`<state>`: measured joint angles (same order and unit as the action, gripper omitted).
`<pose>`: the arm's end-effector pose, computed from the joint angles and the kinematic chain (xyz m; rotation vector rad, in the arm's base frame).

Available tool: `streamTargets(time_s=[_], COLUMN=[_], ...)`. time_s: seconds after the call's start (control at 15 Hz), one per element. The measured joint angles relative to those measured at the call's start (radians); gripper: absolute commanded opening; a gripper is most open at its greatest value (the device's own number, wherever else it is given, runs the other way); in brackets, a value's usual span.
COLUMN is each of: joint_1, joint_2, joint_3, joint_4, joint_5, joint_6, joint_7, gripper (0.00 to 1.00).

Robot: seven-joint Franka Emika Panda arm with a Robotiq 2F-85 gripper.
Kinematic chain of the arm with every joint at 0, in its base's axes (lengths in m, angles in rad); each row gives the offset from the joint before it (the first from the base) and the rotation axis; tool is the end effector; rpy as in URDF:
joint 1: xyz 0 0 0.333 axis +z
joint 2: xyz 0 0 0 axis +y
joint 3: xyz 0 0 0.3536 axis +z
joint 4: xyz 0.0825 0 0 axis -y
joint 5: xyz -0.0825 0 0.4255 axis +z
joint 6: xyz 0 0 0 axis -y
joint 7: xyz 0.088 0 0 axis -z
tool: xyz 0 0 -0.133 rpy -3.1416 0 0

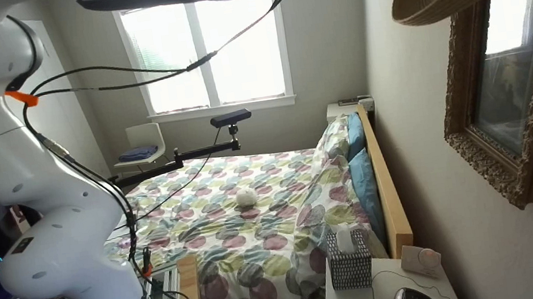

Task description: Hang the brown hat on the picture frame.

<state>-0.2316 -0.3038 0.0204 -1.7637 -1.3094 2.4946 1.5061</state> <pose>0.5316 -0.1212 0.8392 1.7565 -1.0076 1.8077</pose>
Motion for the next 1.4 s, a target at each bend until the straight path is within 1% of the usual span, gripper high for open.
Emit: streamTargets(time_s=[0.4, 0.73, 1.07, 1.4], joint_1=[0.014, 0.022, 0.03, 0.062], joint_2=[-0.012, -0.088, -0.178, -0.216], joint_3=[-0.06, -0.101, -0.096, -0.074], joint_4=[-0.044, -0.127, -0.16, -0.158], joint_5=[0.002, 0.004, 0.003, 0.001], joint_6=[-0.03, -0.029, -0.03, -0.01], joint_7=[0.019, 0.06, 0.064, 0.066], gripper=[0.01, 0.01, 0.01, 0.01])
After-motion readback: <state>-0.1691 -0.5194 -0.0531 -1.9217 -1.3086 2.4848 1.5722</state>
